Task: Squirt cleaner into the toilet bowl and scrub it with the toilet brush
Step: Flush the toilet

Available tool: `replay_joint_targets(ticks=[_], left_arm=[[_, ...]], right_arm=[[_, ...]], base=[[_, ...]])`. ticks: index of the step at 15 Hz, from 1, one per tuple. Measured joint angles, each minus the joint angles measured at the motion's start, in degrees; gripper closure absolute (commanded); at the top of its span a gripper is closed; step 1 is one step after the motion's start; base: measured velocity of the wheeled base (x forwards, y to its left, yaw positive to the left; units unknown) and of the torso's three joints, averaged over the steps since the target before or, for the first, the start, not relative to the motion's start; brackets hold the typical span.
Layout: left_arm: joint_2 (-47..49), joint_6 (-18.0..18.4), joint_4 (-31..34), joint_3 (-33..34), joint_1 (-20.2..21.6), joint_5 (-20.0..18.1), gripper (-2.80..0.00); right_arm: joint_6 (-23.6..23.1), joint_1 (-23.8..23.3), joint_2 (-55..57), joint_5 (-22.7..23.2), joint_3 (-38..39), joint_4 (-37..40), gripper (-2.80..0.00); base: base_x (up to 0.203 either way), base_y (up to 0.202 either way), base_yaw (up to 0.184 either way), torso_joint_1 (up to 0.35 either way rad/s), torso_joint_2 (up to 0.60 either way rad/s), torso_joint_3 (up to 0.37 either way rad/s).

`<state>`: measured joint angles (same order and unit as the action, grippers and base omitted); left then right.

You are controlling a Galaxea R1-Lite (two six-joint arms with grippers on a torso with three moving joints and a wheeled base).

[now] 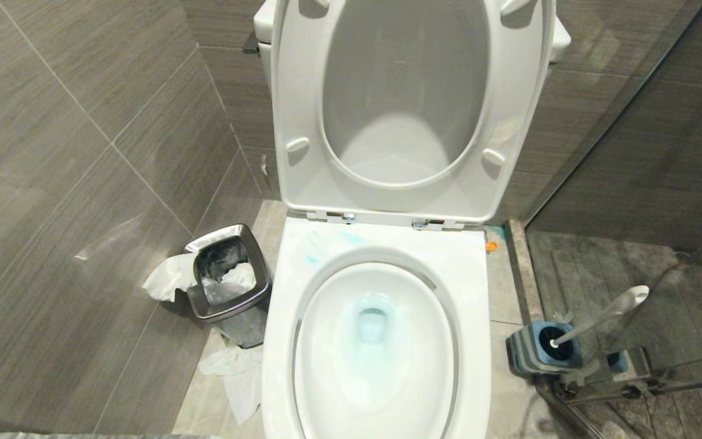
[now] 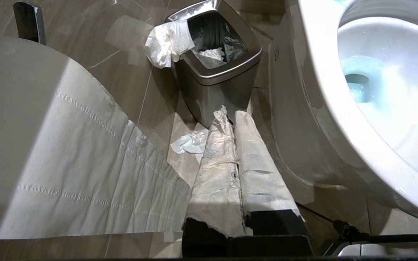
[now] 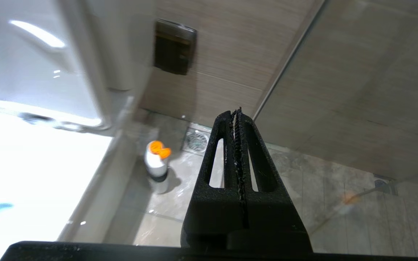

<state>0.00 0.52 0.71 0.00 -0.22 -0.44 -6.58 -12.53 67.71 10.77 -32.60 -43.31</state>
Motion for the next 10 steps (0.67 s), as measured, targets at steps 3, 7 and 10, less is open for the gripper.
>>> replay_joint_targets(ticks=[3, 7, 10], left_arm=[[0.0, 0.0, 0.0, 0.0, -0.02, 0.0, 0.0], [0.0, -0.01, 0.0, 0.0, -0.07, 0.0, 0.0], [0.0, -0.01, 0.0, 0.0, 0.0, 0.0, 0.0]], right_arm=[[0.61, 0.68, -11.16, 0.93, -0.09, 11.04, 0.0], [0.91, 4.45, -25.66, 0.8, -0.37, 23.58, 0.0], [1.02, 6.85, -35.71, -1.76, 1.67, 29.3, 0.0]], base=[[0.0, 0.0, 0.0, 0.0, 0.0, 0.0], [0.0, 0.0, 0.0, 0.0, 0.0, 0.0], [0.0, 0.0, 0.0, 0.0, 0.0, 0.0]])
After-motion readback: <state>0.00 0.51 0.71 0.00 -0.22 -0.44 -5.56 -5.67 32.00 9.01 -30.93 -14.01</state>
